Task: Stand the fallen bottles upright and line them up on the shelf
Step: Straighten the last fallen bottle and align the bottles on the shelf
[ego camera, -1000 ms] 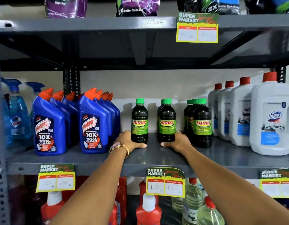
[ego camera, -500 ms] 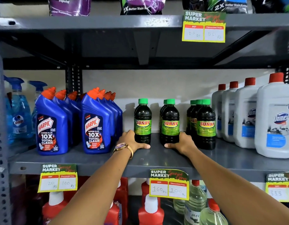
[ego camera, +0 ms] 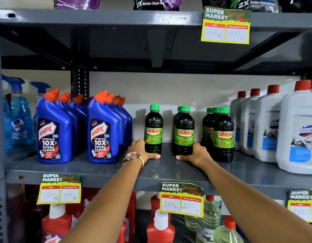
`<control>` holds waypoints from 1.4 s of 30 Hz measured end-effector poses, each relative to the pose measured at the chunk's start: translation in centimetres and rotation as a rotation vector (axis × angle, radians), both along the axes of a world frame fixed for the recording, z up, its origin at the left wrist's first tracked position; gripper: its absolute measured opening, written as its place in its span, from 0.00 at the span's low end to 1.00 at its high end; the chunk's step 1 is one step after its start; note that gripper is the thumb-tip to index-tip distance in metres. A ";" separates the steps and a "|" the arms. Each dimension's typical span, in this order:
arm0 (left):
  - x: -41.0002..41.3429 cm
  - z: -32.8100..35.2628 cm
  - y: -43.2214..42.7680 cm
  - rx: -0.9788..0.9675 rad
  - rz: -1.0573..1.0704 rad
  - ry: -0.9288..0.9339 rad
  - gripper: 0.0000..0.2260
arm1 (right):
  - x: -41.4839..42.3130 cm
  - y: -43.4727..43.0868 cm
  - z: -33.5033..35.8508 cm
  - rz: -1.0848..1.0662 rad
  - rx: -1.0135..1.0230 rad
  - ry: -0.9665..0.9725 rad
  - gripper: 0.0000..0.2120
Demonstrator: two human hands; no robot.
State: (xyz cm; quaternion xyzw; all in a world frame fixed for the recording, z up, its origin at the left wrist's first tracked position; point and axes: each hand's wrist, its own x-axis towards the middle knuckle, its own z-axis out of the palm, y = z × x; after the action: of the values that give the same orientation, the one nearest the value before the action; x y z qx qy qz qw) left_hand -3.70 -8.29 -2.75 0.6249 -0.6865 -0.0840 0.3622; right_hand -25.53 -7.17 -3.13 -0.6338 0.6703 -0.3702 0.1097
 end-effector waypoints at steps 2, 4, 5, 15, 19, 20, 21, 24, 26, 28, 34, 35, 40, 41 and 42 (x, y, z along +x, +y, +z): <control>0.0 0.0 0.0 0.003 0.012 0.000 0.34 | 0.0 -0.1 0.0 -0.001 -0.001 -0.003 0.38; 0.0 0.0 0.1 0.005 0.016 -0.005 0.34 | 0.0 0.0 0.0 -0.006 -0.005 -0.008 0.37; 0.1 0.1 0.2 0.004 0.018 -0.007 0.34 | 0.1 0.0 0.0 -0.008 -0.011 -0.006 0.37; -0.1 0.4 0.9 0.064 -0.007 -0.032 0.39 | 0.1 1.3 0.8 -0.030 0.046 -0.119 0.38; -0.2 0.3 3.2 0.078 -0.024 -0.030 0.44 | -1.7 3.6 1.4 0.117 0.064 -0.279 0.19; -0.4 0.1 4.0 0.016 -0.005 -0.073 0.41 | -2.6 4.2 1.5 0.122 0.041 -0.327 0.16; -0.6 -0.2 5.0 -0.072 -0.008 -0.131 0.35 | -3.7 4.8 1.5 0.104 0.003 -0.377 0.15; -2.0 -0.2 7.5 -0.236 -0.235 -0.281 0.14 | -6.9 5.7 1.3 -0.147 -0.184 -0.319 0.16; -3.6 0.4 8.4 -0.190 -0.441 -0.300 0.10 | -8.6 5.8 1.5 -0.267 -0.179 -0.270 0.30; -5.7 0.9 8.8 -0.125 -0.556 -0.323 0.12 | -9.4 5.4 1.6 -0.258 -0.063 -0.280 0.47; -8.8 0.0 7.9 0.023 -0.563 -0.391 0.20 | -9.5 3.6 1.0 -0.204 -0.082 -0.278 0.36; -8.8 -0.1 7.7 0.033 -0.563 -0.378 0.20 | -9.5 3.5 0.9 -0.207 -0.085 -0.255 0.36; -8.8 -0.4 7.3 0.046 -0.565 -0.394 0.20 | -9.7 3.0 0.7 -0.143 -0.072 -0.200 0.37; -8.9 -0.4 7.3 0.049 -0.561 -0.394 0.20 | -9.7 3.1 0.8 -0.137 -0.069 -0.209 0.37; -8.7 -0.4 7.3 0.049 -0.558 -0.392 0.20 | -9.7 2.9 0.7 -0.133 -0.072 -0.223 0.37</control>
State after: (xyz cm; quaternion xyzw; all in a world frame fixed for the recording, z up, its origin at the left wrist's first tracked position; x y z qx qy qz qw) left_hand -12.44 -0.99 -3.14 0.4257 -0.8854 -0.0749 0.1712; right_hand -35.22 -4.25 -2.41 -0.5463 0.6808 -0.4686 0.1360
